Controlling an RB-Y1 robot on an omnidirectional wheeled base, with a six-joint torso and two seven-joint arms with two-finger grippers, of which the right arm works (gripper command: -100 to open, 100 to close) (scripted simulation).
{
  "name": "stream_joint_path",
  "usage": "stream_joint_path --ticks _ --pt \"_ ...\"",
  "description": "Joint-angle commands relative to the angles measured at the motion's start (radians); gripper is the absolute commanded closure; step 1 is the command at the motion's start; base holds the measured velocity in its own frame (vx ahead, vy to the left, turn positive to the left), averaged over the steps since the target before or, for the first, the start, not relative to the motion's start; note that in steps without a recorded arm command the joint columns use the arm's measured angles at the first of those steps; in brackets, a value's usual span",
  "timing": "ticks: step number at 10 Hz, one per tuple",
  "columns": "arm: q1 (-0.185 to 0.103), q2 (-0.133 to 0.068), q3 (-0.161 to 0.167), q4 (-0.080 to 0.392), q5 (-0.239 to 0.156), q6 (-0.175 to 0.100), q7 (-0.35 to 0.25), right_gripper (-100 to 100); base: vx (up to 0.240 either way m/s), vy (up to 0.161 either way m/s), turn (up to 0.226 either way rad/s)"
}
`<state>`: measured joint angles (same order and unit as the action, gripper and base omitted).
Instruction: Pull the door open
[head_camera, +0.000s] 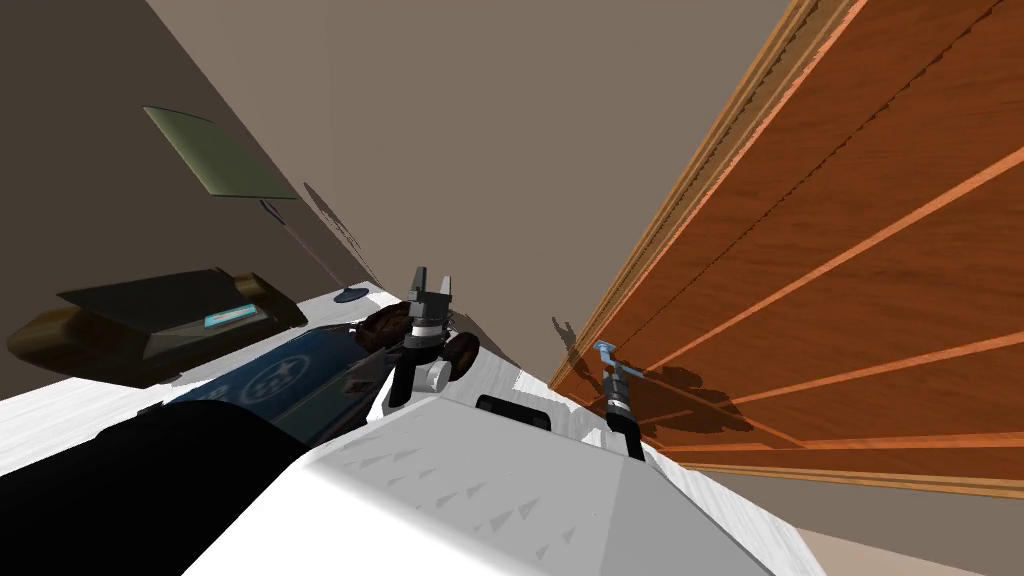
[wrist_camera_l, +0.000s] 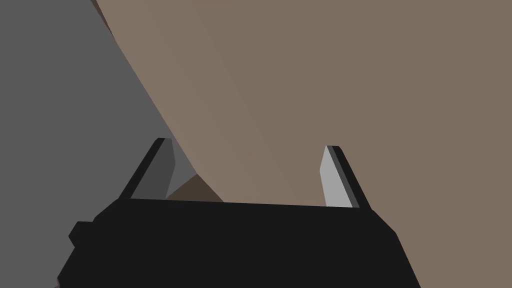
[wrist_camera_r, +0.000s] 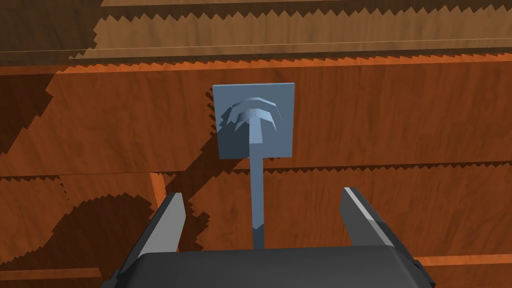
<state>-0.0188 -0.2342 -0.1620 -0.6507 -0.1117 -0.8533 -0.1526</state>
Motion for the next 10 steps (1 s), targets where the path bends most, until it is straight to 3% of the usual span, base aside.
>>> stream_joint_path --ticks 1,2,3,4,9,10 --pt "0.017 -0.025 -0.011 0.003 -0.008 -0.011 -0.023 -100 0.216 -0.023 0.135" --pt "0.022 -0.035 -0.015 0.009 -0.012 -0.018 -0.031 -100 0.232 -0.037 0.101" --pt "0.012 -0.027 -0.012 0.017 -0.009 -0.019 -0.023 -100 0.103 -0.021 0.017" --pt "0.012 -0.027 -0.012 0.017 -0.009 -0.019 -0.023 100 -0.015 0.002 -0.012" --pt "0.012 -0.027 -0.012 0.017 -0.009 -0.019 -0.023 100 -0.021 0.004 -0.001" --pt "0.02 -0.035 0.0 0.017 -0.002 -0.023 -0.038 100 -0.119 -0.033 0.084"
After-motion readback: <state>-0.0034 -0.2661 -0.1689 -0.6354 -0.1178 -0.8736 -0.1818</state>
